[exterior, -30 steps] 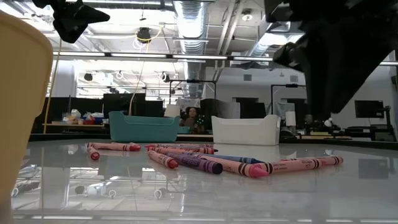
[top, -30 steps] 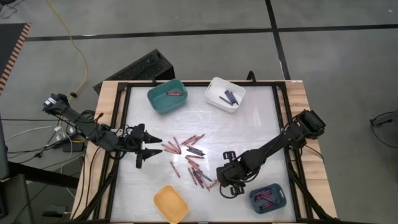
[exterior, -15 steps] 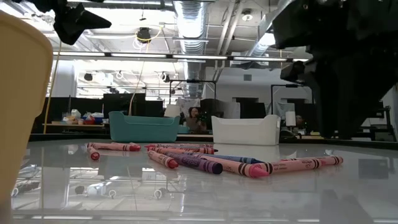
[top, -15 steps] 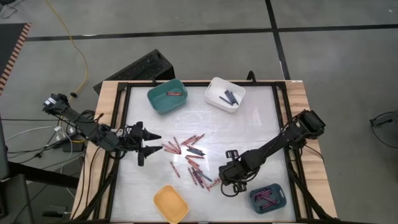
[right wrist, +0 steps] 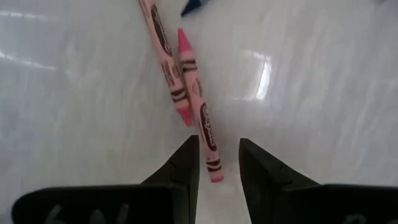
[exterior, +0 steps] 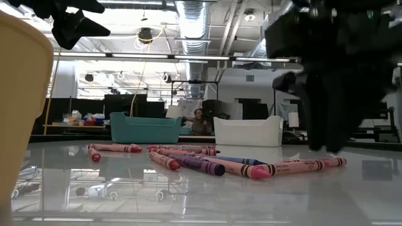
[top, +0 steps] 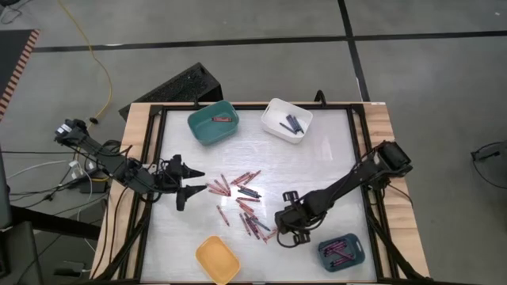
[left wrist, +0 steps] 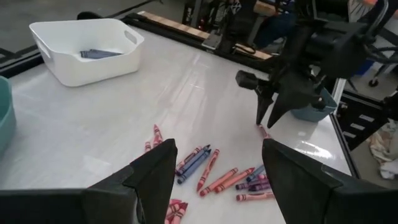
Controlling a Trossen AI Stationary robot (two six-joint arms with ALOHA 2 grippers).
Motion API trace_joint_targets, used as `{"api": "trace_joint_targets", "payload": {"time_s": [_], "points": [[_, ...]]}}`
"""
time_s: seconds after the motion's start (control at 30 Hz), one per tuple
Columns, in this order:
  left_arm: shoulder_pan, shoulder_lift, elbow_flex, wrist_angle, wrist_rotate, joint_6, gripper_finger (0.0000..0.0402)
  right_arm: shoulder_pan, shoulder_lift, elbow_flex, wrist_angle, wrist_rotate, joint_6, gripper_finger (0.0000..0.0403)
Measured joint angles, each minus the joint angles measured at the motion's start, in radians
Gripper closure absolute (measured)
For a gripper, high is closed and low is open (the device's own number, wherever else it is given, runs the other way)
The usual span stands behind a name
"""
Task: Sort crayons
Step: Put the pink crayon into the yellow bin
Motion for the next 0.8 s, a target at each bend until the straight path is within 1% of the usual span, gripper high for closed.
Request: {"api": "trace_joint_targets", "payload": {"time_s": [0.13, 0.27, 0.4, 0.5, 0.63, 0.67, 0.8], "points": [[0.000, 0.000, 0.000, -0.014, 0.000, -0.010, 0.0174, 0.006, 0.055, 0.005, 0.012, -0.034, -0.003, 0.0296], [0.000, 0.000, 0.000, -0.023, 0.000, -0.016, 0.0174, 0.016, 0.097, 0.007, 0.008, -0.038, -0.003, 0.0296], [0.000, 0.000, 0.000, -0.039, 0.000, -0.031, 0.0174, 0.013, 0.105, 0.006, -0.002, -0.037, 0.051, 0.0301], [0.000, 0.000, 0.000, -0.039, 0.000, -0.032, 0.0174, 0.000, 0.100, 0.005, -0.027, -0.034, 0.095, 0.0326], [0.000, -0.002, 0.000, -0.007, 0.003, -0.034, 0.0174, -0.012, 0.100, 0.006, -0.050, -0.026, 0.164, 0.0384], [0.000, -0.007, 0.000, 0.003, 0.011, -0.033, 0.0174, -0.014, 0.100, 0.006, -0.050, -0.026, 0.178, 0.0392], [0.000, -0.059, 0.000, 0.065, 0.099, 0.025, 0.0174, -0.019, 0.101, 0.013, -0.052, -0.006, 0.213, 0.0396]]}}
